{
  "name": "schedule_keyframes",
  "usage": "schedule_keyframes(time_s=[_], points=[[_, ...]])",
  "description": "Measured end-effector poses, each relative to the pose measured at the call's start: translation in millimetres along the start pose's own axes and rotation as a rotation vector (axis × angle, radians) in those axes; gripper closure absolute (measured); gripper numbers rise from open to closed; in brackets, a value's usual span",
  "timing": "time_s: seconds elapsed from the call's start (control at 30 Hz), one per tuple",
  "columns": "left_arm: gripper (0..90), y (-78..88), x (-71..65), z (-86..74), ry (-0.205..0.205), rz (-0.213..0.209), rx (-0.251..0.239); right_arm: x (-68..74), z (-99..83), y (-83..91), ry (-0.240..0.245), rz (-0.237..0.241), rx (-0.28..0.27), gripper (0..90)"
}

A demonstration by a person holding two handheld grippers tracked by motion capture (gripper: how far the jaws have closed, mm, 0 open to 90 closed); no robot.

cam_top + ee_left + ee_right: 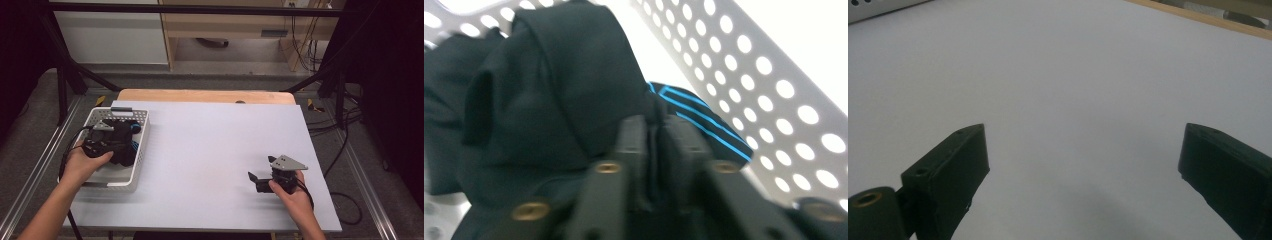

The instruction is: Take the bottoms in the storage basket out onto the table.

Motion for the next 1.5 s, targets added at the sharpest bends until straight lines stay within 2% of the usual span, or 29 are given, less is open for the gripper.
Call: schedule_keyframes(time_s=[0.17, 0.27, 0.3, 0.37, 0.43, 0.53, 0.63, 0.7, 0.77, 0.83, 0.9, 0.97, 1.07, 1.13, 1.27, 1.33, 1.43, 1.5], points=[[36.9, 16.2, 12.5, 22.2, 0.020, 0.094, -0.137, 1.9, -0.3, -0.6, 0.004, 0.008, 0.004, 6.3], [25.6, 19.0, 25.9, 31.5, 0.040, 0.151, -0.160, 2.4, -0.5, -1.3, 0.004, 0.009, 0.006, 6.3], [22.5, 17.5, 31.0, 33.2, 0.053, 0.163, -0.158, 2.6, -0.6, -1.3, 0.005, 0.011, 0.007, 6.2], [19.3, 9.4, 39.1, 34.1, 0.087, 0.160, -0.136, 3.1, -0.9, -1.5, 0.007, 0.013, 0.010, 6.2], [17.4, -2.3, 46.6, 31.9, 0.139, 0.155, -0.103, 3.9, -1.4, -1.7, 0.007, 0.017, 0.013, 6.1], [16.4, -20.1, 57.0, 25.2, 0.152, 0.196, -0.031, 4.5, -2.3, -2.3, 0.011, 0.021, 0.020, 6.1], [13.5, -31.6, 63.3, 19.0, 0.191, 0.202, -0.001, 4.9, -3.1, -2.6, 0.015, 0.025, 0.024, 6.0], [13.7, -38.0, 64.2, 14.0, 0.208, 0.180, 0.010, 5.0, -3.6, -3.3, 0.017, 0.026, 0.028, 6.0], [18.2, -44.3, 61.5, 9.0, 0.226, 0.139, 0.016, 5.1, -3.9, -3.9, 0.022, 0.028, 0.029, 6.0], [23.6, -47.5, 58.4, 5.8, 0.210, 0.123, 0.026, 5.6, -4.1, -3.9, 0.023, 0.030, 0.030, 6.1], [37.6, -46.8, 55.9, 4.6, 0.189, 0.128, 0.028, 5.7, -4.1, -3.8, 0.025, 0.030, 0.029, 6.1], [56.3, -44.2, 53.7, 4.4, 0.175, 0.128, 0.025, 6.0, -3.9, -3.6, 0.024, 0.030, 0.028, 6.1], [71.5, -36.5, 52.1, 6.3, 0.170, 0.133, -0.001, 6.3, -3.8, -3.4, 0.025, 0.031, 0.029, 6.1], [74.8, -24.8, 51.4, 11.6, 0.144, 0.151, -0.052, 6.5, -3.6, -3.1, 0.022, 0.030, 0.027, 6.0], [76.1, 7.1, 50.2, 24.6, 0.153, 0.147, -0.186, 5.6, -3.1, -2.7, 0.020, 0.027, 0.023, 6.1], [76.3, 23.0, 50.2, 30.7, 0.147, 0.159, -0.237, 5.4, -2.9, -2.9, 0.018, 0.025, 0.022, 6.1], [76.5, 46.6, 45.9, 42.1, 0.179, 0.115, -0.331, 5.3, -2.7, -3.3, 0.018, 0.021, 0.023, 6.3], [76.6, 62.0, 43.2, 49.3, 0.165, 0.110, -0.374, 5.4, -2.4, -3.0, 0.017, 0.021, 0.021, 6.3]])
Point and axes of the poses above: each handheld gripper's, and its own axes: y roughly backward along the jaws, z roughly out of its top, x roughly to its left, the point moved 8 cm from there along -y, roughly forward along the jaws, and after that the axes turned 9 degrees about -z, right-handed, at the moved point
